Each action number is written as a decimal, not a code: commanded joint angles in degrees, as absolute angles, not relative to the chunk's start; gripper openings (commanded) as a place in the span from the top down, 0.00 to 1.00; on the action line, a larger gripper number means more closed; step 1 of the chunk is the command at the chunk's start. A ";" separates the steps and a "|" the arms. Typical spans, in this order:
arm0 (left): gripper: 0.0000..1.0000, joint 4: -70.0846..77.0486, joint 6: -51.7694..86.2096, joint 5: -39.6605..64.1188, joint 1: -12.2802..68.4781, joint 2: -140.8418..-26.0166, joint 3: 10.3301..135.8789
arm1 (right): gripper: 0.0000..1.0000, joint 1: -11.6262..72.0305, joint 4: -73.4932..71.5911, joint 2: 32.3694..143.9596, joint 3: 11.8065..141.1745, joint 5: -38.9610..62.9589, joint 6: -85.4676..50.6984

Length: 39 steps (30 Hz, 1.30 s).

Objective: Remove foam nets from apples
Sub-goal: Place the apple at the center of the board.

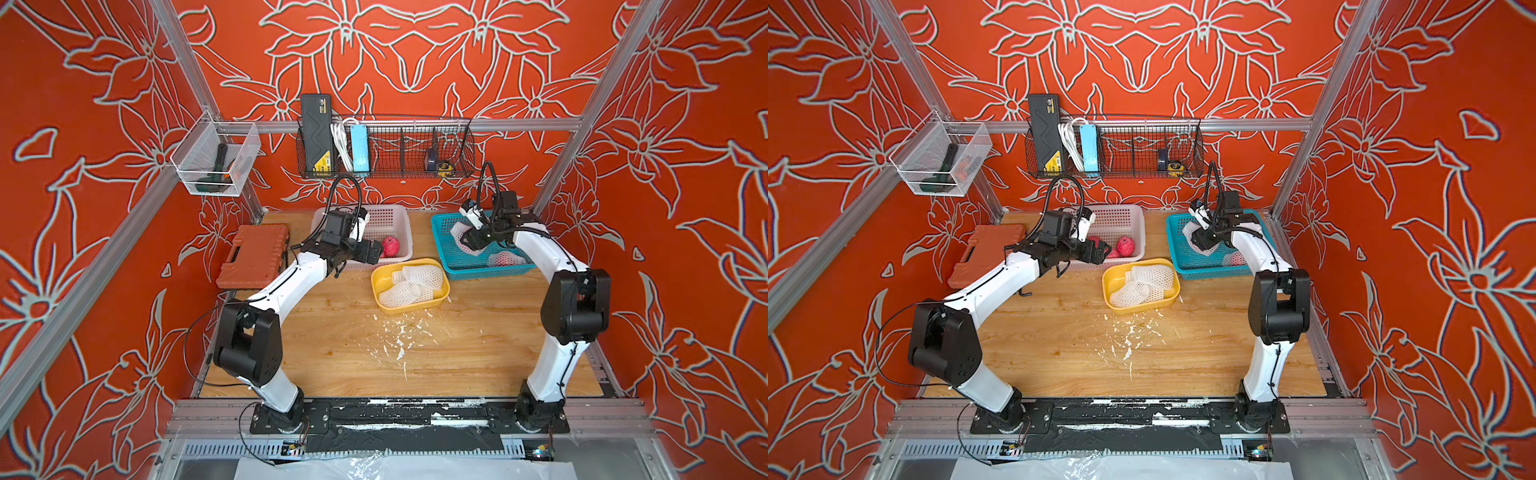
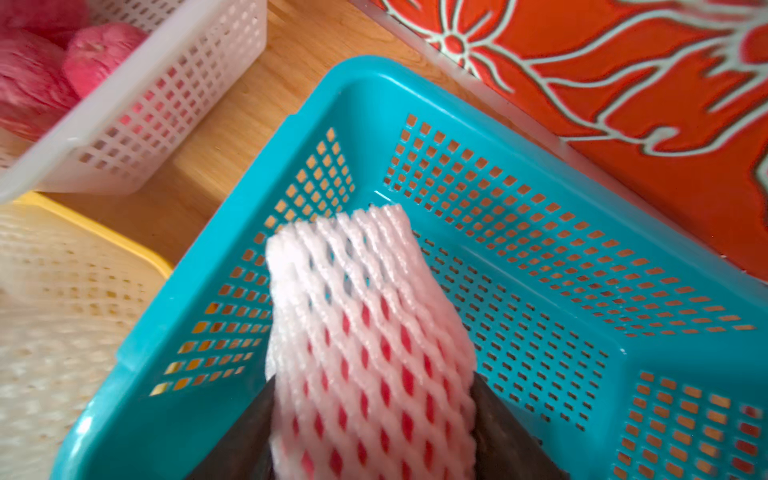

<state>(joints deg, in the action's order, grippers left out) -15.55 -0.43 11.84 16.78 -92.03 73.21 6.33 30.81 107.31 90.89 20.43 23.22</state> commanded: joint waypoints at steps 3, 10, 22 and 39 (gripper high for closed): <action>0.02 -16.17 -1.23 13.22 17.73 -88.92 71.64 | 0.38 6.93 25.54 99.46 84.45 25.05 20.19; 0.02 -16.35 -1.32 13.83 18.89 -86.01 69.50 | 0.39 9.77 21.13 87.63 72.65 27.79 17.79; 0.02 -16.78 -0.01 14.72 19.42 -77.53 61.66 | 0.39 22.61 13.66 68.40 52.73 31.83 14.51; 0.02 -18.94 0.69 15.79 19.51 -70.77 54.38 | 0.39 34.92 -4.75 66.56 33.52 35.73 11.73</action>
